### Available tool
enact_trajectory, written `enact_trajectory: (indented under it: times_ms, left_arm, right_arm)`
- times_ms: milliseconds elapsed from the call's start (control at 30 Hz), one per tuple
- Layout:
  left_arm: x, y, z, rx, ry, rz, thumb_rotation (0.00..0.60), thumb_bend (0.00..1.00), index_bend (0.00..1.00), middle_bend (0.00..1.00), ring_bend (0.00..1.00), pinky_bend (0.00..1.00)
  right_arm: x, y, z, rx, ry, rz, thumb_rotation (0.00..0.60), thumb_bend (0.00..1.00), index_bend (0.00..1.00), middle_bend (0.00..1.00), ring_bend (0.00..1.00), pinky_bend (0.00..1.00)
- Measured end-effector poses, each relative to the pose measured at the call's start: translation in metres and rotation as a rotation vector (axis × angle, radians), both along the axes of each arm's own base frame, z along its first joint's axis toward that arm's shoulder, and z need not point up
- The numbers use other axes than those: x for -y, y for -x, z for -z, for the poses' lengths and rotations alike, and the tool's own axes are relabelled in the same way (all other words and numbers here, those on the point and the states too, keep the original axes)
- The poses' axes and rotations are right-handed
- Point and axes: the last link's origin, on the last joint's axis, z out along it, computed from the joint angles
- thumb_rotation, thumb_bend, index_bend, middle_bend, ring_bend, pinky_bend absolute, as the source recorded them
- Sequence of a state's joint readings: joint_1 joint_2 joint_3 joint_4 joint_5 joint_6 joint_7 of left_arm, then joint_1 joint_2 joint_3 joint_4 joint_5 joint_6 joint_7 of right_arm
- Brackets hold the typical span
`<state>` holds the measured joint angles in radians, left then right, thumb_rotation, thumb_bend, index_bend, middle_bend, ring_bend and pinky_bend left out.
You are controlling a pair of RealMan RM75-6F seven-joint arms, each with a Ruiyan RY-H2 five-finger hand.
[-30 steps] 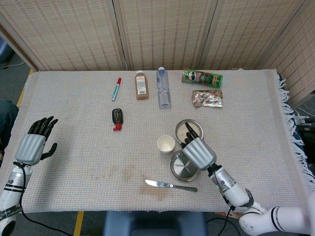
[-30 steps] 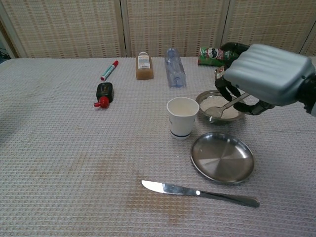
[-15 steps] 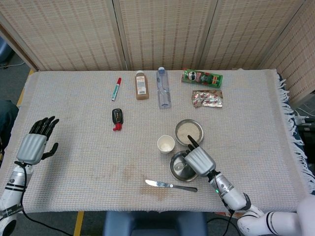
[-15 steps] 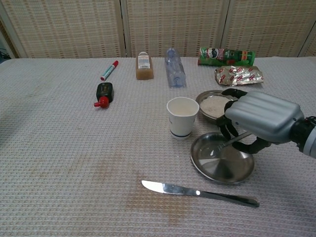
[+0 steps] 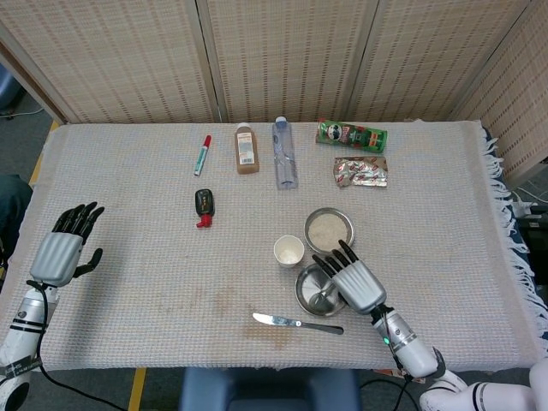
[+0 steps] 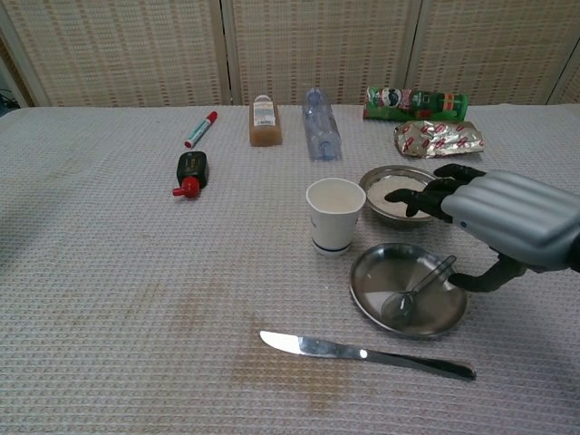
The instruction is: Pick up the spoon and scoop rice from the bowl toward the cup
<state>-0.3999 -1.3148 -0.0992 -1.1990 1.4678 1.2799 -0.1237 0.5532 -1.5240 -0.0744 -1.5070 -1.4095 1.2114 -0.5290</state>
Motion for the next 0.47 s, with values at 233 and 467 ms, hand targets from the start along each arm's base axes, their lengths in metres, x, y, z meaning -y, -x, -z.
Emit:
enact_trajectory:
  times_ms: [233, 467]
  left_arm:
    - [0.001, 0.0, -0.003, 0.001, -0.015, -0.005, 0.6, 0.43, 0.0, 0.0, 0.0, 0.1]
    - [-0.002, 0.003, -0.006, -0.007, -0.027, -0.007, 0.6, 0.43, 0.0, 0.0, 0.0, 0.1]
  right_arm:
    - [-0.016, 0.011, -0.049, 0.174, 0.212, 0.117, 0.6, 0.13, 0.0, 0.01, 0.0, 0.0]
    - [-0.037, 0.027, -0.091, 0.202, 0.383, 0.231, 0.6, 0.13, 0.0, 0.0, 0.0, 0.0]
